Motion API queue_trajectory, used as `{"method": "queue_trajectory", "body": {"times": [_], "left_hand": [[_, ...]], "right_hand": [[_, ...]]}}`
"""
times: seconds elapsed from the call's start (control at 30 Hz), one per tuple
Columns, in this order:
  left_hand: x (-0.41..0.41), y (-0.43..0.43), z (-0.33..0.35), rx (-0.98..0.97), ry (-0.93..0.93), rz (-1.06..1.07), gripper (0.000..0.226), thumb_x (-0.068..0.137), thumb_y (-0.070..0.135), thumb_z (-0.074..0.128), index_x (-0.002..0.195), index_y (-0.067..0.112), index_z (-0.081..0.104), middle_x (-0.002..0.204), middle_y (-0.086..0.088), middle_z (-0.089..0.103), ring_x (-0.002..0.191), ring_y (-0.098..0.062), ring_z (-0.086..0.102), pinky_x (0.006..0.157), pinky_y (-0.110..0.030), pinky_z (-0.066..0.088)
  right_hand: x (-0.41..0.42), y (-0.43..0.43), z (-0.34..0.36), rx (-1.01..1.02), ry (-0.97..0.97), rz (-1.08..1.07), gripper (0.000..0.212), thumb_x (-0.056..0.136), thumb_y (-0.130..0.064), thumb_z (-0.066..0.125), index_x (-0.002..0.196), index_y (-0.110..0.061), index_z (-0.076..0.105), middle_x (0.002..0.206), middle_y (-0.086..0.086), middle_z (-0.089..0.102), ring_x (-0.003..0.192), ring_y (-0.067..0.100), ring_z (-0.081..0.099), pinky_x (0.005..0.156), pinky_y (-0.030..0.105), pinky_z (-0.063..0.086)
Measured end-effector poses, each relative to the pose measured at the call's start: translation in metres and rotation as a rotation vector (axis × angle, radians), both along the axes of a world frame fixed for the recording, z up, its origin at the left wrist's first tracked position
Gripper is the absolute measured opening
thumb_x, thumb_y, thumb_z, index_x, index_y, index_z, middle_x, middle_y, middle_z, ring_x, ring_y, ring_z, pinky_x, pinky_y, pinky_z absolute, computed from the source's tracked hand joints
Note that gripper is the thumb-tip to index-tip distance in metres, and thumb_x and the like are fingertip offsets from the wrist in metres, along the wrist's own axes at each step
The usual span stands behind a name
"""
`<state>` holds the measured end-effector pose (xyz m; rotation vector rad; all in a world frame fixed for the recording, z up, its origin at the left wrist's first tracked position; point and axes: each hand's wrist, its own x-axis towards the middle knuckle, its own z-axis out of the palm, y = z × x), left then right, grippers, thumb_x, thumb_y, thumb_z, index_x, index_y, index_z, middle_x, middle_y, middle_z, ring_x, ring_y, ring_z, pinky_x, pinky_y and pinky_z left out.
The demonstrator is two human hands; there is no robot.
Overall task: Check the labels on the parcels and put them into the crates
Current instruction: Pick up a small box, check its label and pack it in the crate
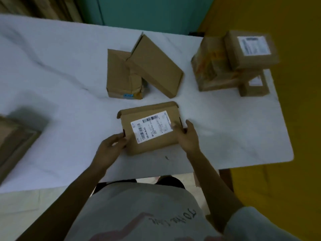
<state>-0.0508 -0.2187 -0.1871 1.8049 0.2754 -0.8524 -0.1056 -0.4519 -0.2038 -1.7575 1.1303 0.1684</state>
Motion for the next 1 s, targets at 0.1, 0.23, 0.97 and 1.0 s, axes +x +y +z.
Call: {"method": "queue_trajectory", "body": {"times": [0.1,0.23,0.97,1.0], "left_hand": [[-0.005,-0.01,0.015,-0.031,-0.055,0.202,0.012,0.09,0.027,0.06,0.094,0.018,0.068,0.112,-0.002,0.067,0.101,-0.019,0.063,0.088,-0.036,0.05],[-0.015,-0.031,0.031,-0.069,-0.03,0.293,0.039,0.093,0.049,0.043,0.119,0.024,0.055,0.115,0.0,0.062,0.101,-0.021,0.063,0.083,-0.035,0.051],[-0.028,-0.041,0.021,-0.236,0.021,0.214,0.04,0.088,0.026,0.06,0.126,0.035,0.049,0.107,0.002,0.069,0.108,-0.022,0.064,0.09,-0.039,0.051],[-0.028,-0.038,0.024,-0.277,0.003,0.183,0.048,0.085,0.026,0.062,0.128,0.039,0.045,0.108,0.002,0.068,0.105,-0.021,0.065,0.086,-0.039,0.055]], "right_hand": [[0.0,-0.03,0.015,0.056,-0.04,0.105,0.048,0.092,-0.048,0.055,0.13,-0.019,0.056,0.124,0.005,0.062,0.104,0.016,0.058,0.087,0.03,0.047],[-0.005,-0.072,0.04,0.183,-0.159,0.291,0.019,0.089,-0.03,0.066,0.107,-0.031,0.062,0.103,0.0,0.07,0.089,0.008,0.068,0.073,0.021,0.055],[-0.013,-0.094,0.036,0.459,-0.146,0.25,0.038,0.088,-0.017,0.065,0.125,-0.019,0.058,0.105,0.002,0.071,0.096,0.019,0.069,0.074,0.031,0.055],[-0.013,-0.092,0.039,0.461,-0.176,0.242,0.035,0.087,-0.021,0.066,0.122,-0.022,0.059,0.104,0.0,0.072,0.093,0.017,0.07,0.069,0.028,0.055]]}}
